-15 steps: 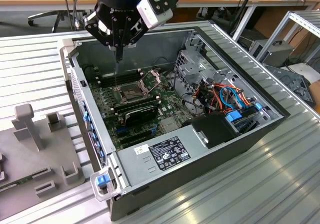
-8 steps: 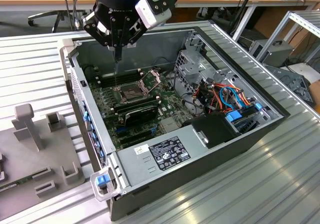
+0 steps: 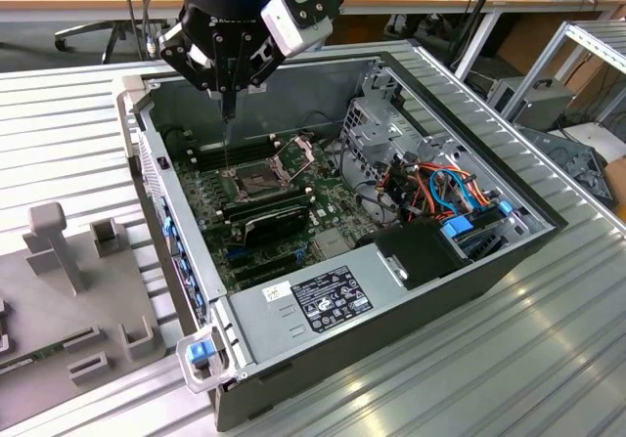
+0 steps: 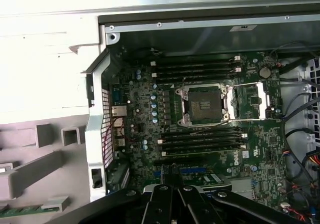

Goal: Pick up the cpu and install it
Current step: 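Reach for the cpu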

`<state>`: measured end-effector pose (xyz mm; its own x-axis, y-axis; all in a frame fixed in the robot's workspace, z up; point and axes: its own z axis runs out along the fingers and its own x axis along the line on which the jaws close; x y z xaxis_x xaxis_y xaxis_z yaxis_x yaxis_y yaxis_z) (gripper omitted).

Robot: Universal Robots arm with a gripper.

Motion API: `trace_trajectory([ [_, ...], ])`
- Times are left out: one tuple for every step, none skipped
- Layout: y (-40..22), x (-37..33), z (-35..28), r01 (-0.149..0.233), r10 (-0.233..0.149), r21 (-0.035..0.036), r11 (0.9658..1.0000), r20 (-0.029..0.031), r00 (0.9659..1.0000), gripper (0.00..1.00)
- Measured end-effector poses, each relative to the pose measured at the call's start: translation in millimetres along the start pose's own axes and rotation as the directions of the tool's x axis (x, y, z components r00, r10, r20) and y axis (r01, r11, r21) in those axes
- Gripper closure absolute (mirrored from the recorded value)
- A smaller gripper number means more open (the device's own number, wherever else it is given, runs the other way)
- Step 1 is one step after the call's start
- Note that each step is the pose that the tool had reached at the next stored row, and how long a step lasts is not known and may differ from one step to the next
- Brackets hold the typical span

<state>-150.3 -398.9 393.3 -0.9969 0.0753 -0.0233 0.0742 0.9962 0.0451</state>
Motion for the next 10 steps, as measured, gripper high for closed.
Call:
trace_trajectory([
  [0.0,0.5,0.0,0.000,0.000,0.0000,1.0000,0.0000,1.0000,0.89],
  [-0.1,1.0,0.0,0.000,0.000,0.0000,1.0000,0.0000,1.0000,0.89],
  [-0.1,1.3,0.0,0.000,0.000,0.0000,1.0000,0.0000,1.0000,0.89],
  [-0.1,1.6,0.0,0.000,0.000,0.0000,1.0000,0.0000,1.0000,0.89],
  [-0.2,2.2,-0.1,0.000,0.000,0.0000,1.0000,0.0000,1.0000,0.89],
  [-0.2,2.7,-0.1,0.000,0.000,0.0000,1.0000,0.0000,1.0000,0.89],
  [-0.2,3.0,-0.1,0.000,0.000,0.0000,1.0000,0.0000,1.0000,0.89],
  [-0.2,3.3,-0.1,0.000,0.000,0.0000,1.0000,0.0000,1.0000,0.89],
  [-0.3,3.8,-0.1,0.000,0.000,0.0000,1.0000,0.0000,1.0000,0.89],
  [-0.3,4.1,-0.1,0.000,0.000,0.0000,1.0000,0.0000,1.0000,0.89],
])
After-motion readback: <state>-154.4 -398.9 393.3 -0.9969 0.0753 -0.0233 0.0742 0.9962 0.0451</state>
